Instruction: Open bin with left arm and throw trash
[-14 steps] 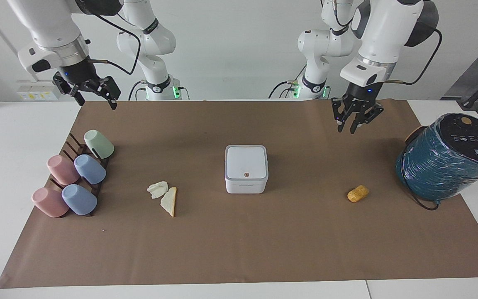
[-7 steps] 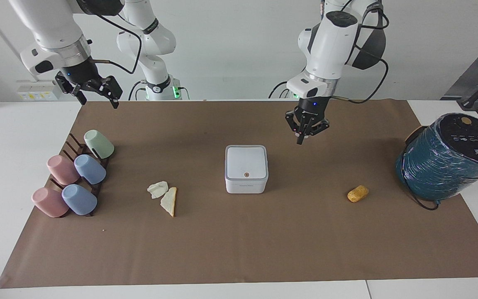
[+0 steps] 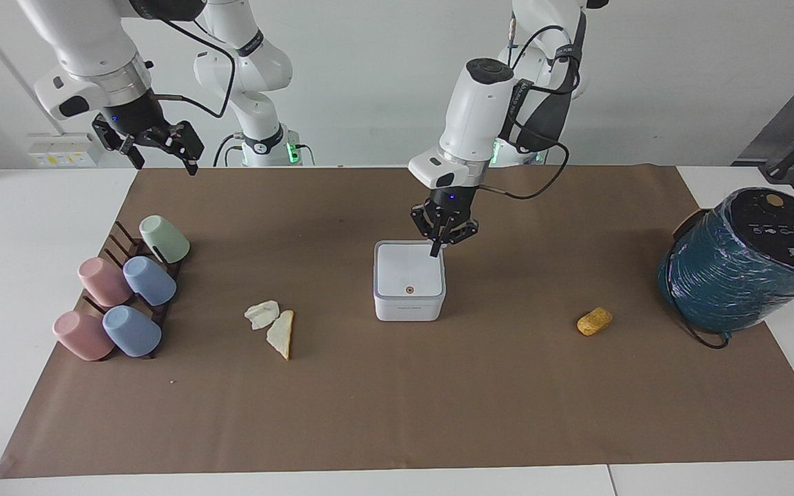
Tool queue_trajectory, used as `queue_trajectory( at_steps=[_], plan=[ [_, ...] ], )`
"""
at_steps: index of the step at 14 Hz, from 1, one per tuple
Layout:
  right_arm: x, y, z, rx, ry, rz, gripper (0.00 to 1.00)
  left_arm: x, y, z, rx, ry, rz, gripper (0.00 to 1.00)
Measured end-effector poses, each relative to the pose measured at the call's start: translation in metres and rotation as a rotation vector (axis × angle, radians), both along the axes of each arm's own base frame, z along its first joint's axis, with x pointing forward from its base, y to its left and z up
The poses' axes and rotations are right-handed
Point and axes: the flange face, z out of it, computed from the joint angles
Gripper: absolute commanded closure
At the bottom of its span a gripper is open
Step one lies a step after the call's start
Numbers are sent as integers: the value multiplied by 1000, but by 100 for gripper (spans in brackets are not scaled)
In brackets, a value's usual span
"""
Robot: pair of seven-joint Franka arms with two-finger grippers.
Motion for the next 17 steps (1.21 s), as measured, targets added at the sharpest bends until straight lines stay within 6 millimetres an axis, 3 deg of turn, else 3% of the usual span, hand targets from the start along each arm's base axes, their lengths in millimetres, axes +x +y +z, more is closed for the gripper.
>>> queue_trajectory(
  at_steps=[3,5,9,13,17],
  plan=[
    [-2,1,0,0,10,1,0,17,-33,-21,-24,6,22,100],
    [-2,1,1,0,10,2,0,29,-42,-37,-29,4,25,100],
    [-3,3,2,0,8,5,0,34,-44,-58,-12,14,23,100],
    [1,13,-1,0,-20,25,0,26,-48,-75,17,32,5,100],
    [15,18,-27,2,-84,35,0,26,-48,-74,21,30,2,100]
  ],
)
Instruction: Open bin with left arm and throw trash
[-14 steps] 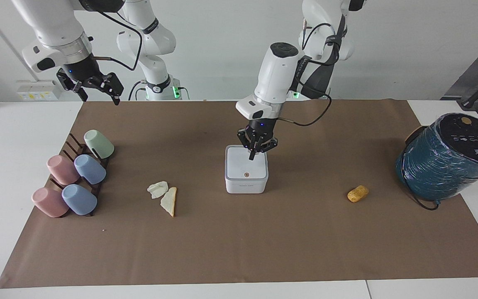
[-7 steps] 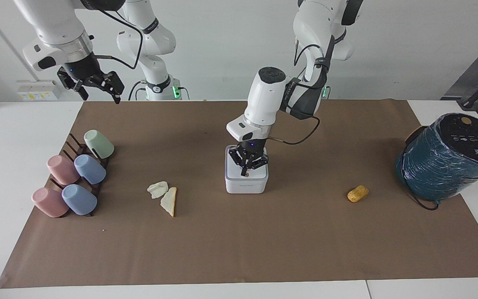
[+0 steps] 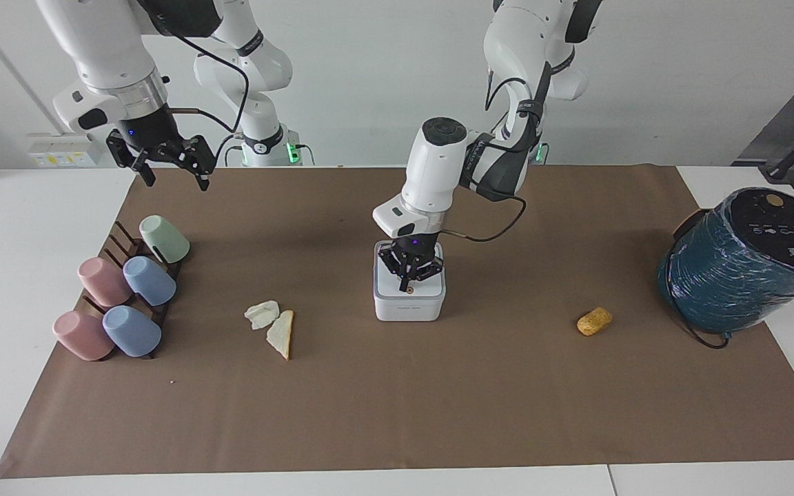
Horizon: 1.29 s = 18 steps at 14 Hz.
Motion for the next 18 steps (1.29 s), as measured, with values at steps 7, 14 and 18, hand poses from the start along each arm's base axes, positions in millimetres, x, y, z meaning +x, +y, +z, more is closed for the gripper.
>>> queue_trajectory(
  at_steps=[7,14,18],
  plan=[
    [22,20,-79,20,-67,-189,0,-18,18,53,46,47,6,100],
    [60,49,-238,40,-81,-346,0,-46,66,120,124,136,44,100],
    [61,51,-277,44,-80,-386,8,-44,117,127,145,160,92,100]
  ],
)
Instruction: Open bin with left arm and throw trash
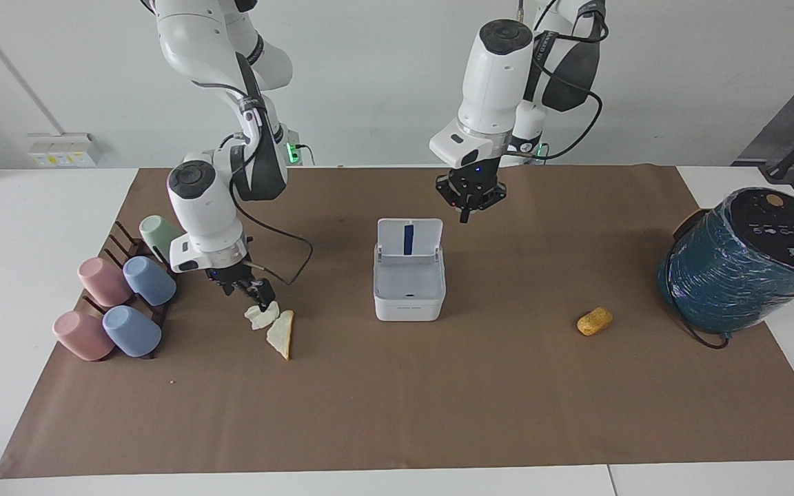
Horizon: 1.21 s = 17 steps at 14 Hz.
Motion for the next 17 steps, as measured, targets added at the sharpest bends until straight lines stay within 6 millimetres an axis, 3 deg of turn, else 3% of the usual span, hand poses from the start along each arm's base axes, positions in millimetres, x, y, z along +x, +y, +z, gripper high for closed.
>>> queue_trajectory(
  at_steps=[2,3,4,5,6,7,10,13,15,17],
  plan=[
    [-3,4,-16,0,12,4,18,12,25,-2,1,-5,18,100],
    [-4,8,-22,-1,15,10,29,20,39,-3,-3,-14,37,91],
    [-5,13,-26,0,15,18,49,28,53,-5,-6,-23,49,62],
    [-5,17,-29,0,14,24,77,35,67,-9,-7,-32,52,31],
    [-5,18,-31,0,15,26,100,41,81,-13,-6,-40,48,8],
    [-5,17,-32,0,16,24,100,47,95,-18,-4,-46,39,0],
    [-4,11,-32,-2,16,15,100,62,130,-32,-6,-84,29,0],
    [-2,13,-26,-5,26,17,100,82,167,-65,-8,-122,49,0],
    [6,16,6,-11,63,19,100,98,197,-84,-2,-144,48,0],
    [16,27,62,-8,57,32,100,109,225,-98,10,-157,31,0]
  ],
)
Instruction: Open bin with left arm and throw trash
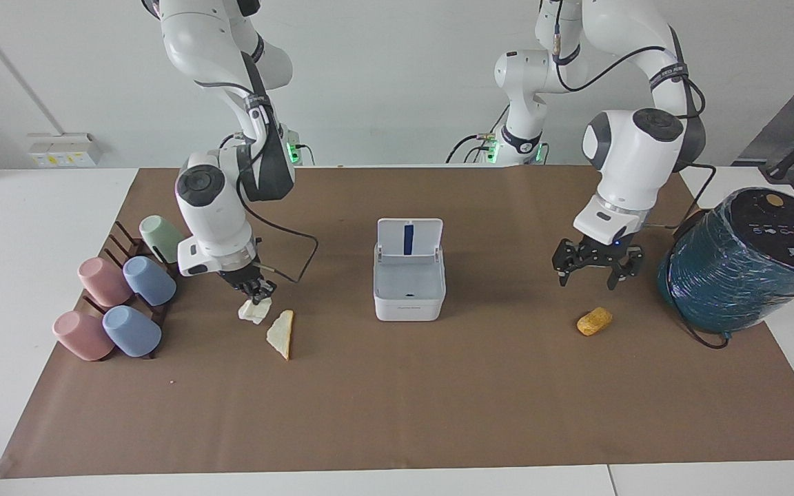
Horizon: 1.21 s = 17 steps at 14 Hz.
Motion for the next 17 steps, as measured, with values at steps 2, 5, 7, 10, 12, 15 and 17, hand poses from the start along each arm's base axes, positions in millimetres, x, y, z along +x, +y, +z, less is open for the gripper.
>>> queue_trajectory(
  at_steps=[2,5,7,10,12,15,17],
  plan=[
    [1,34,48,21,-44,53,100,7,15,-19,13,13,-26,0],
    [-4,98,84,129,-98,119,100,13,29,-52,32,51,-79,0],
    [1,129,99,223,-170,130,100,16,39,-68,42,60,-117,0],
    [-5,188,94,277,-183,106,100,19,44,-96,48,71,-146,0],
    [-16,230,83,292,-156,108,100,17,44,-115,51,89,-167,0],
    [-31,262,65,288,-114,141,100,13,47,-126,57,94,-195,0],
    [-37,274,54,280,-88,158,100,13,50,-128,60,91,-206,0]
  ],
)
